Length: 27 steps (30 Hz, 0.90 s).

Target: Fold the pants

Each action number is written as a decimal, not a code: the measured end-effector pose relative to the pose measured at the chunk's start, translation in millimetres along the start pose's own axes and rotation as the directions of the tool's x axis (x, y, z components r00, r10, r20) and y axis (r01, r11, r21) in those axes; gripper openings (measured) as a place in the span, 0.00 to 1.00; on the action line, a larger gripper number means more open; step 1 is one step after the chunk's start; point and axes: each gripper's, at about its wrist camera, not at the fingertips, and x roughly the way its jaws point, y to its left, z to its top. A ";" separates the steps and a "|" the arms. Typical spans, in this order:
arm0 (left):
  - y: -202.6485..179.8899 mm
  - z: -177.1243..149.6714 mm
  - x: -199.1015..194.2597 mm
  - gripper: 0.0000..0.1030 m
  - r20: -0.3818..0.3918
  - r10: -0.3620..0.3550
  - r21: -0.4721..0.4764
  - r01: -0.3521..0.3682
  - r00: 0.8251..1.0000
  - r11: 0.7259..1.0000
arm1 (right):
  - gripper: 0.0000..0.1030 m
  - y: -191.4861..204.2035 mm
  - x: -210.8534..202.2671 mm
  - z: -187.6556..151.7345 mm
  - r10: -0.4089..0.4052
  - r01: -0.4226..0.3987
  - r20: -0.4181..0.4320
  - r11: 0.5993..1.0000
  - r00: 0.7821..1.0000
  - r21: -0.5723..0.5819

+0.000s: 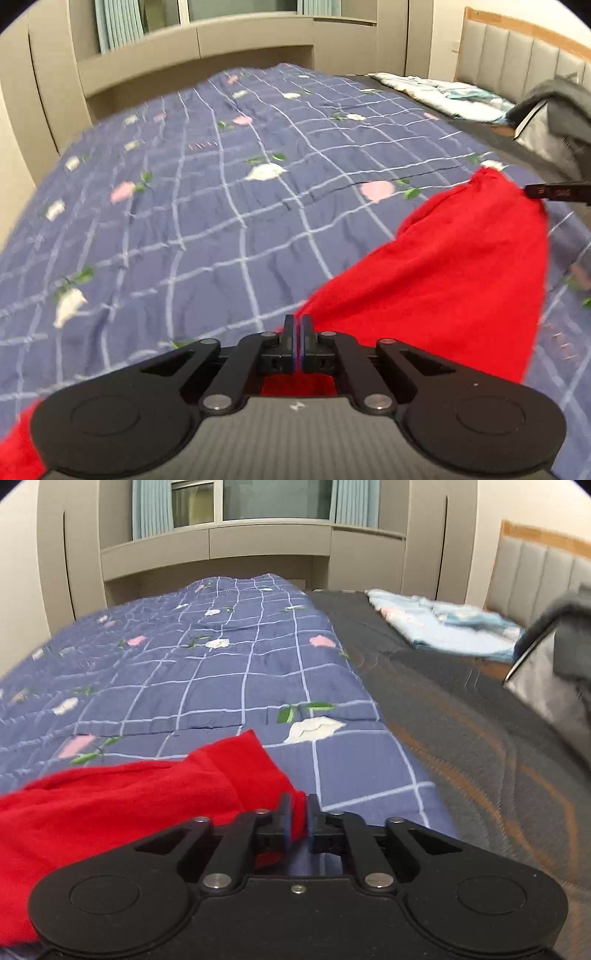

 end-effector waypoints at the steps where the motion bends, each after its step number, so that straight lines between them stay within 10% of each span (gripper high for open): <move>1: 1.3 -1.1 -3.8 0.22 0.005 -0.019 -0.014 0.019 1.000 1.000 | 0.29 3.0 -3.4 2.3 -0.008 0.008 0.018 1.000 1.000 -0.008; 3: 2.3 -1.6 -15.0 0.57 0.030 -0.016 -0.033 0.017 0.999 0.999 | 0.43 10.1 -11.4 7.2 0.019 -0.018 0.054 0.999 0.998 -0.029; 9: 15.9 -11.2 -57.5 0.72 0.054 0.015 -0.100 -0.010 0.998 0.995 | 0.57 56.7 -5.6 4.4 0.094 -0.092 0.000 0.975 0.996 -0.203; 15: 67.7 -55.6 -130.7 0.88 0.099 0.143 -0.165 -0.125 0.985 0.978 | 0.58 79.6 -2.0 2.3 -0.033 0.031 -0.002 0.974 0.999 -0.226; 19: 117.4 -103.2 -175.3 0.92 0.074 0.271 -0.243 -0.246 0.960 0.938 | 0.74 107.0 -42.8 -1.4 0.097 -0.079 0.064 0.967 0.993 -0.241; 23: 168.1 -152.9 -213.3 0.95 0.027 0.369 -0.351 -0.337 0.929 0.874 | 0.85 154.4 -71.5 -11.1 0.327 -0.308 0.028 0.912 0.944 -0.272; 27: 212.5 -197.2 -237.0 0.97 -0.023 0.398 -0.475 -0.360 0.917 0.803 | 0.93 222.6 -87.0 -19.1 0.536 -0.527 -0.052 0.801 0.843 -0.285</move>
